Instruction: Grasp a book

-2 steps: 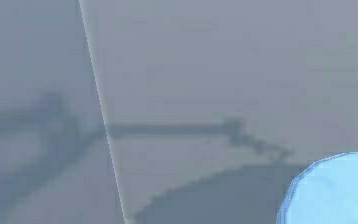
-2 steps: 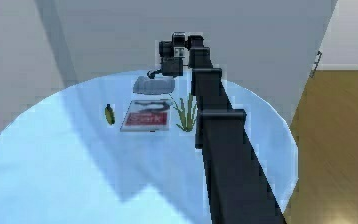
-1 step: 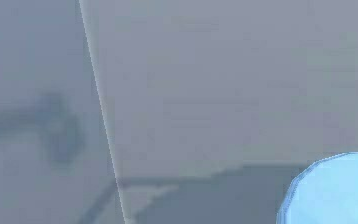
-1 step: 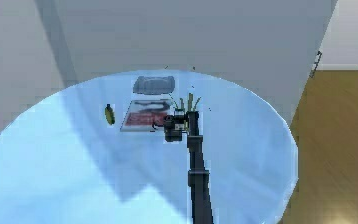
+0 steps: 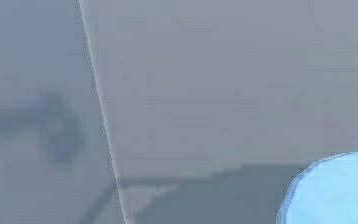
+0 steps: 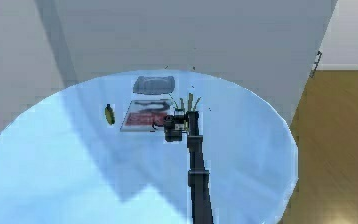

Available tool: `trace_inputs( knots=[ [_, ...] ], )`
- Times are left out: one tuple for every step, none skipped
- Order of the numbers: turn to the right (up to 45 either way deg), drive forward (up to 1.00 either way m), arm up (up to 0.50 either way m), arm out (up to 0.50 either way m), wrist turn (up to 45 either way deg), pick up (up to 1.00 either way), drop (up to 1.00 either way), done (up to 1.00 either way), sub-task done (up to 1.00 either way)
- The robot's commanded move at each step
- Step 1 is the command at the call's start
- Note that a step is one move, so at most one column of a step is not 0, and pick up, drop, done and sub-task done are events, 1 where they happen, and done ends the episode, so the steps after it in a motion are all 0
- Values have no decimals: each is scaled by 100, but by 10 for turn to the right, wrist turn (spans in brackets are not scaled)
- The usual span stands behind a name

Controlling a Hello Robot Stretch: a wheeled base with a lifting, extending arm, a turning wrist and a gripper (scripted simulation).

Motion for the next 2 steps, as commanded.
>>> trace_inputs(
  knots=[
    [0, 0, 10, 0, 0, 0, 0, 0, 0],
    [0, 0, 0, 0, 0, 0, 0, 100, 0]
  ],
)
